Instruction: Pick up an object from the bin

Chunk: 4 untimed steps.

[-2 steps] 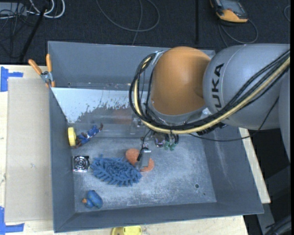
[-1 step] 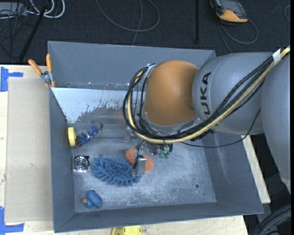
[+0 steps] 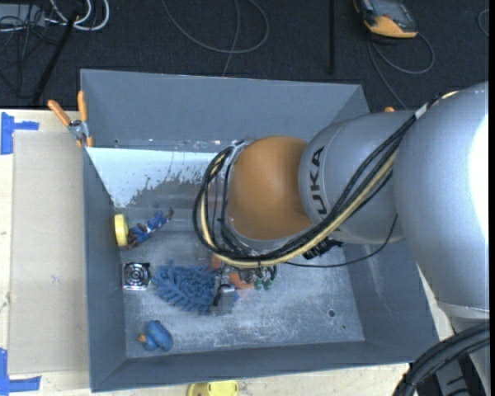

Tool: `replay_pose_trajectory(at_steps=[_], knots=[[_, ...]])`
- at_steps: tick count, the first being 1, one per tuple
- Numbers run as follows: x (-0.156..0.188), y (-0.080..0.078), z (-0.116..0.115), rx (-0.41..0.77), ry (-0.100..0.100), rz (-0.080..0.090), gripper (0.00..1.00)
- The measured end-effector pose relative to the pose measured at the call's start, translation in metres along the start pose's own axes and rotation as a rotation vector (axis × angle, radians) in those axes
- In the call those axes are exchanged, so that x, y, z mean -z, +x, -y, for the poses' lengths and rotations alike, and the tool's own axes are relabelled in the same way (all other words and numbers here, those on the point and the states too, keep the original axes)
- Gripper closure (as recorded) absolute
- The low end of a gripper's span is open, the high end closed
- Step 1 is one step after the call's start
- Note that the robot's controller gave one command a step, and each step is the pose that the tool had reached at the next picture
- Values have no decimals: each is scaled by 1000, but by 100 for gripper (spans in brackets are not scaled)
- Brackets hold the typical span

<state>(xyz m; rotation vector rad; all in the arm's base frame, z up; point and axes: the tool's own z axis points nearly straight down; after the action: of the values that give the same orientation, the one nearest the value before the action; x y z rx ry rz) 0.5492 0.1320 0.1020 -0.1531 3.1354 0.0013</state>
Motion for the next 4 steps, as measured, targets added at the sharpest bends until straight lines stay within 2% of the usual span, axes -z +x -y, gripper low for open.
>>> replay_pose_trajectory(at_steps=[1, 2, 3, 4], knots=[[-29, 13, -11, 130, 0, -6, 100], [-29, 12, -11, 129, 0, -6, 100], [75, 15, -31, 140, 0, -3, 100], [75, 15, -31, 139, 0, -3, 100]])
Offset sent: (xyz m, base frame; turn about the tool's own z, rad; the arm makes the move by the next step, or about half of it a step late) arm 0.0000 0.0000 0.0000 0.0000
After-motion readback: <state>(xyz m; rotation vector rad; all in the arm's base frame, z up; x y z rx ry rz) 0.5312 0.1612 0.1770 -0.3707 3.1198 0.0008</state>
